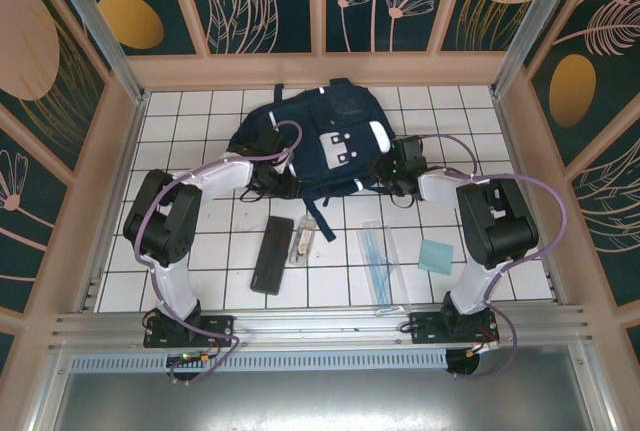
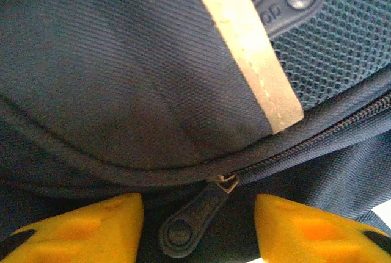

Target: Pack books, pencil case, and school supplies into a backpack

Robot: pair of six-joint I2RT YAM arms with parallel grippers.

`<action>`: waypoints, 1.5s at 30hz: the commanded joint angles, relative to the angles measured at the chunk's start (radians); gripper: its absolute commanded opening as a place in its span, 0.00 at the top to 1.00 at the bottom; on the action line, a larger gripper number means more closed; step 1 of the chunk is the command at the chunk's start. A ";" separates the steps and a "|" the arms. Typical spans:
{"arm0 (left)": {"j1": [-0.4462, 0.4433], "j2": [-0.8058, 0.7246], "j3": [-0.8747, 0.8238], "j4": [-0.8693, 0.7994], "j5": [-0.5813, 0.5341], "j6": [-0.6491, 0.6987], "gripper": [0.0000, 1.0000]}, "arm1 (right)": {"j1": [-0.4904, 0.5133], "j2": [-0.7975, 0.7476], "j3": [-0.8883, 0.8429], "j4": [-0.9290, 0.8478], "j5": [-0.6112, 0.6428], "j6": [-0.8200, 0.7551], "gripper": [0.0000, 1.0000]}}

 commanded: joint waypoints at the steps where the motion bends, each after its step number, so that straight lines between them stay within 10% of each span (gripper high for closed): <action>1: -0.002 0.057 -0.014 -0.091 -0.057 0.011 0.40 | -0.001 0.026 0.008 0.029 -0.014 0.019 0.36; 14: 0.003 0.057 -0.020 0.210 0.143 -0.196 0.57 | 0.002 0.021 -0.016 0.034 -0.012 0.003 0.38; 29: 0.039 -0.040 -0.198 0.697 0.390 -0.563 0.50 | 0.029 0.070 0.015 0.017 0.000 -0.012 0.42; 36: 0.038 -0.032 -0.195 0.614 0.376 -0.511 0.48 | 0.040 0.087 0.032 0.009 0.003 -0.015 0.43; 45: 0.022 -0.015 -0.135 0.248 0.084 -0.249 0.47 | 0.041 0.094 0.048 0.000 0.005 -0.020 0.43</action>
